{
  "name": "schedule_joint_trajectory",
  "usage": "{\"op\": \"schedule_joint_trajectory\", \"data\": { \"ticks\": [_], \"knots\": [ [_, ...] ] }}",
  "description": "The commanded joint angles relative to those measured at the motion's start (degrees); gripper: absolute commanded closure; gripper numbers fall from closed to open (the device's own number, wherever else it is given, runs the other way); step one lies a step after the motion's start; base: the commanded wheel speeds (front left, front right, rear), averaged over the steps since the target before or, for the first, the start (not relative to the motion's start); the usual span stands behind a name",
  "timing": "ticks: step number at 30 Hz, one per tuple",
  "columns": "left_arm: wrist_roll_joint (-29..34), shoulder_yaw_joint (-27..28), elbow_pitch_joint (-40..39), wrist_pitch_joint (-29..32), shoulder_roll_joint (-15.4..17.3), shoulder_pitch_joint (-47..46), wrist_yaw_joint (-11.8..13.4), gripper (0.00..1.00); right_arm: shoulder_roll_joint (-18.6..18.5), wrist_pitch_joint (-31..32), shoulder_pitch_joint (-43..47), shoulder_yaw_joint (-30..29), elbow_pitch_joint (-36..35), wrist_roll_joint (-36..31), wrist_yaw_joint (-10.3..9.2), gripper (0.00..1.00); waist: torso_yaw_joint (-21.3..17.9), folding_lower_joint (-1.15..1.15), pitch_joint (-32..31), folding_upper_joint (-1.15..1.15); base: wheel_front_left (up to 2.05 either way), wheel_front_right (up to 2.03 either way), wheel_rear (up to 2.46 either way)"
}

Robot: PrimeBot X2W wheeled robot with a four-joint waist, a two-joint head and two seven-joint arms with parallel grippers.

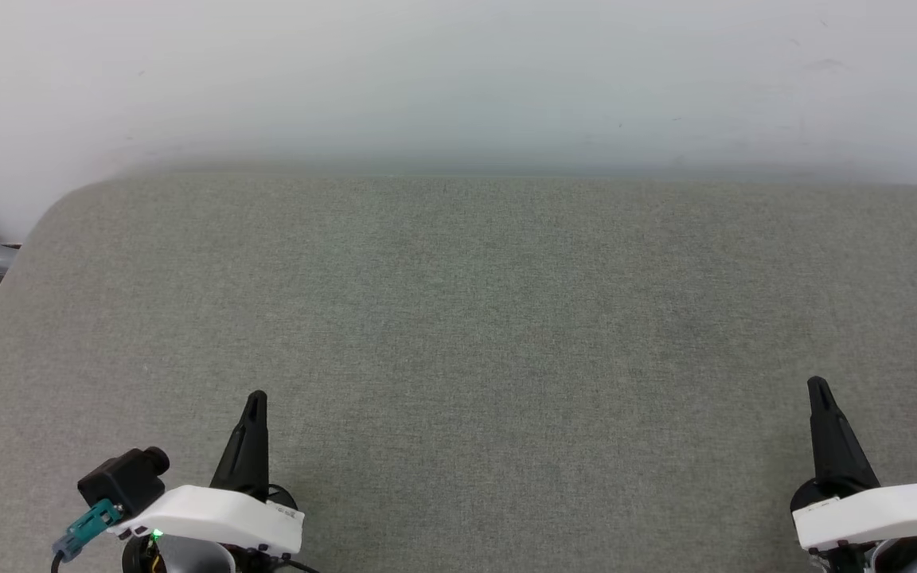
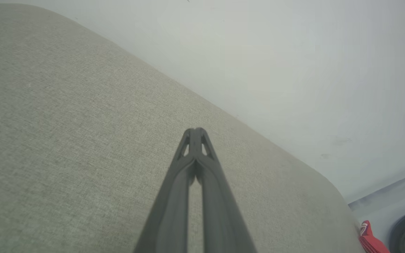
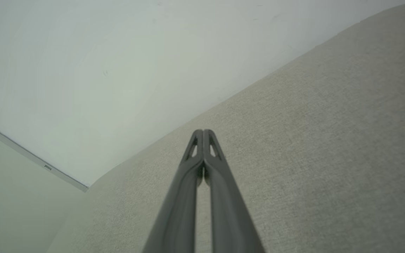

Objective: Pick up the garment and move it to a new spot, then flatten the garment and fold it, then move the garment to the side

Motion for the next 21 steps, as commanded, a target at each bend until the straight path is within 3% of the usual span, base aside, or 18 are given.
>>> {"op": "schedule_joint_trajectory", "data": {
  "ticks": [1,21],
  "knots": [
    [-2.41,0.51,-0.42,0.51,0.19,-1.77,-0.40,1.00,0.04,0.35,-2.07,-0.08,-0.43,2.46,-0.01,1.00,-0.04,0.00,-0.03,0.00,0.00,0.00,0.00],
    [-18.14,2.34,0.85,4.39,0.21,-2.71,-1.06,1.00,0.07,3.68,-3.30,-0.17,1.70,17.56,-0.02,1.00,-0.58,0.00,-0.42,0.00,0.00,0.00,0.00]
  ]
}}
